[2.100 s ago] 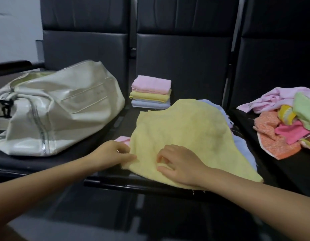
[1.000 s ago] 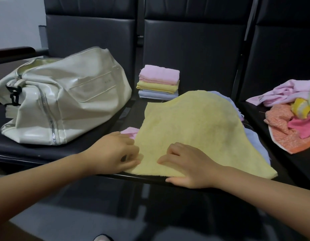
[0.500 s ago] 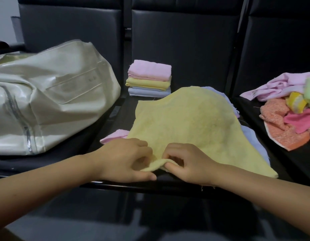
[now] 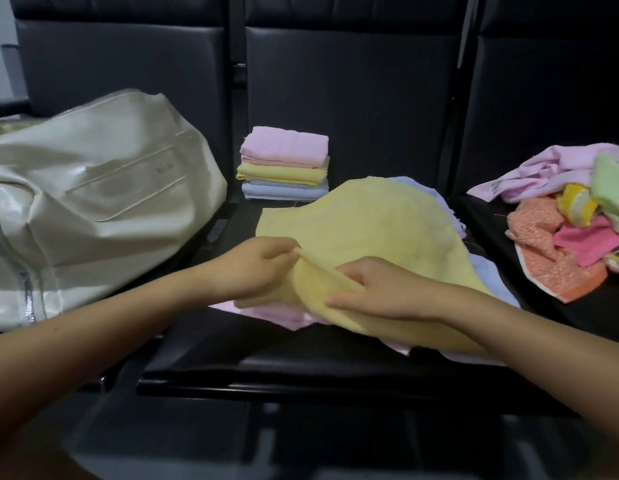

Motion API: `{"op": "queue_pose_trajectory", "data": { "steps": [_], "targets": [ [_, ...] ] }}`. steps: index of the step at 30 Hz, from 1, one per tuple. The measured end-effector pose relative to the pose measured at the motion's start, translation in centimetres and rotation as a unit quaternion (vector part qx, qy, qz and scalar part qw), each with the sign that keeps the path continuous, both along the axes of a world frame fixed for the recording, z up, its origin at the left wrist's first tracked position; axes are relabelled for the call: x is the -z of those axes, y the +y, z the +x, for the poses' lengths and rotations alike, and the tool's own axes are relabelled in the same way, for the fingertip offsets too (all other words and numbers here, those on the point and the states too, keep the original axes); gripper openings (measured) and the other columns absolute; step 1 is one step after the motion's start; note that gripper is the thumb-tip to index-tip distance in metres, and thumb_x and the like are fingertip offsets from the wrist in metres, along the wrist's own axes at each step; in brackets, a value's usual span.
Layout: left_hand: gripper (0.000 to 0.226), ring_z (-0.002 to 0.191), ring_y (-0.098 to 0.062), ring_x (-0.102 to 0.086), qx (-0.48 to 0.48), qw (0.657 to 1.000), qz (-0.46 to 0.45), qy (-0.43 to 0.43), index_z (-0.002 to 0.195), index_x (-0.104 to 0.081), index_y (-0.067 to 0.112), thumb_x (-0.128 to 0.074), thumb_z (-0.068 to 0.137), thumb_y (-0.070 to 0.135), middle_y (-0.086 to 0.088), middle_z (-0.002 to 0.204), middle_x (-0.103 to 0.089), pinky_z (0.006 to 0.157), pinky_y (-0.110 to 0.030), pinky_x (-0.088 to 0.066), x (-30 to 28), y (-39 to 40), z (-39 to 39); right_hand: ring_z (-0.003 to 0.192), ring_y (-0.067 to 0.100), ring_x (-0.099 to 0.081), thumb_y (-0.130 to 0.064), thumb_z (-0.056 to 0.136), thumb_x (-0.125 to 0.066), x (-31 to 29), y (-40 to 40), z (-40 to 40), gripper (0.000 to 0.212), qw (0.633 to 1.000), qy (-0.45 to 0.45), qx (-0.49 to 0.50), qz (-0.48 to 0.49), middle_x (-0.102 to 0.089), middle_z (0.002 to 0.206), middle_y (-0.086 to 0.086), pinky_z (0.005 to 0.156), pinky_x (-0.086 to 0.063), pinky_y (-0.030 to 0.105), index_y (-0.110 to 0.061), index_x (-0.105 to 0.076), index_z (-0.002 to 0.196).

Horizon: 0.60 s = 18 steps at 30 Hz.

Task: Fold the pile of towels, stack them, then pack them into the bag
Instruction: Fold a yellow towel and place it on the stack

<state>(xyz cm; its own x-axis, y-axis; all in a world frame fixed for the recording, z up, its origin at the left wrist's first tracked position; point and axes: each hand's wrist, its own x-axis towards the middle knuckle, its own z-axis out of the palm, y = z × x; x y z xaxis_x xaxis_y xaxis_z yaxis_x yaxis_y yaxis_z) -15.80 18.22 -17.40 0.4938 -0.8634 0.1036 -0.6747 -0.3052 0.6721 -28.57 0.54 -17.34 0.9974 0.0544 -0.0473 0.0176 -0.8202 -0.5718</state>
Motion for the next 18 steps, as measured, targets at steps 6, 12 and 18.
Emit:
{"op": "queue_pose_trajectory", "data": {
  "steps": [6,12,18],
  "targets": [
    [0.03,0.069,-0.015,-0.044,-0.154,0.981,-0.111,0.038,0.074,-0.051,0.01,-0.043,0.101,0.02,0.007,0.065,-0.045,0.062,-0.031,-0.036,-0.6,-2.5,2.6,0.05,0.004,-0.032,-0.022,0.093,-0.06,-3.0,-4.9,-0.4,0.044,0.996,-0.041,0.077,-0.017,-0.031,0.051,-0.013,0.051,-0.027,0.018,-0.019,-0.034,0.058],
    [0.026,0.074,-0.017,-0.039,-0.213,0.968,-0.13,-0.032,0.081,-0.049,0.002,-0.039,0.102,0.015,-0.008,0.076,-0.042,0.058,-0.025,-0.03,-0.5,-3.1,4.7,0.062,0.011,-0.036,-0.019,0.095,-0.054,-3.6,-10.3,-2.3,0.034,0.982,-0.054,0.171,-0.055,-0.038,0.063,-0.006,0.059,-0.031,0.027,-0.014,-0.044,0.063],
    [0.035,0.078,-0.018,-0.042,-0.228,0.963,-0.136,-0.032,0.087,-0.052,-0.01,-0.04,0.099,0.021,-0.011,0.079,-0.048,0.069,-0.034,-0.033,-0.6,-3.2,5.3,0.066,0.013,-0.048,-0.021,0.095,-0.055,-4.0,-12.8,-5.5,0.028,0.962,-0.067,0.264,0.031,-0.055,0.069,0.002,0.062,-0.038,0.027,-0.008,-0.06,0.072]
  ]
}}
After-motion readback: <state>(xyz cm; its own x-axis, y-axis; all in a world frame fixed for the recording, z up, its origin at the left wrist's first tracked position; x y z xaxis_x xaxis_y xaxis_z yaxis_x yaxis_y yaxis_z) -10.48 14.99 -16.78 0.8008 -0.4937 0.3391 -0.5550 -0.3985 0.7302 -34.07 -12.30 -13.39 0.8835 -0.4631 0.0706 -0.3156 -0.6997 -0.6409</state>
